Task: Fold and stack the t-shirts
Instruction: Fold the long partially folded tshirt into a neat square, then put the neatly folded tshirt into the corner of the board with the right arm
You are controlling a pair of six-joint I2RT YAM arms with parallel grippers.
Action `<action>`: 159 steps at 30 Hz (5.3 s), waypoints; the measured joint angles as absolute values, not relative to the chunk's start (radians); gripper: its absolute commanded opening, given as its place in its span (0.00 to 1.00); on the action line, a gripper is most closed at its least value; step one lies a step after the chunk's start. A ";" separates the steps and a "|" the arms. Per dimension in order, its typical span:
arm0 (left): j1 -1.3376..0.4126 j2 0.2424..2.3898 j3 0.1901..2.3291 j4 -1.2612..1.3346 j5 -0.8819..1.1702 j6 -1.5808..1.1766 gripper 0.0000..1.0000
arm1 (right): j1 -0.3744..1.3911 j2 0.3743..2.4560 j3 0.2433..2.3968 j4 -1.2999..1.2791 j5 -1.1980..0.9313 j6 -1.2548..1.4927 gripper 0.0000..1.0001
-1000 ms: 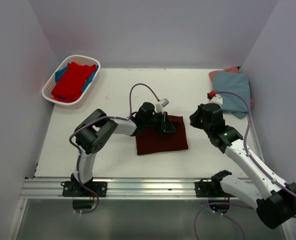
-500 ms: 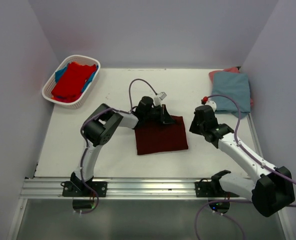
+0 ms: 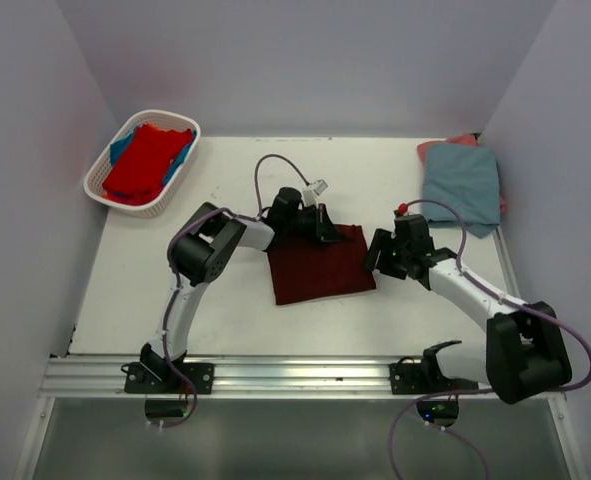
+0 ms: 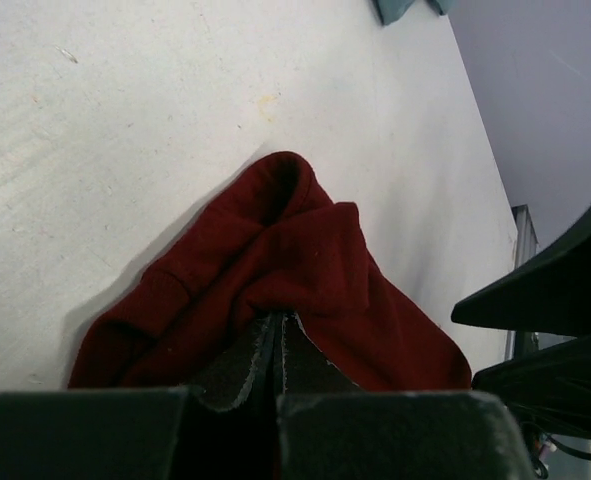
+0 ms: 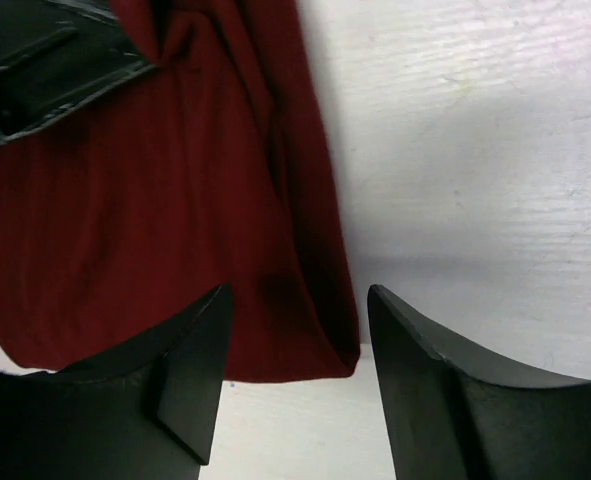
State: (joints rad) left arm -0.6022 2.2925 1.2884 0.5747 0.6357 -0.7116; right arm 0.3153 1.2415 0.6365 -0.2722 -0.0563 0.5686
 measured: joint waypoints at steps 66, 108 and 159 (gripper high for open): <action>-0.274 1.462 1.004 0.244 0.521 -0.663 0.75 | 0.001 1.599 1.057 0.223 -0.535 0.903 0.00; -0.274 1.225 0.673 0.149 0.610 -0.643 0.71 | -0.303 1.407 1.394 0.206 -0.175 0.986 0.00; -0.289 1.320 0.632 0.216 0.618 -0.677 0.68 | -0.303 2.299 1.455 1.072 -0.235 1.387 0.00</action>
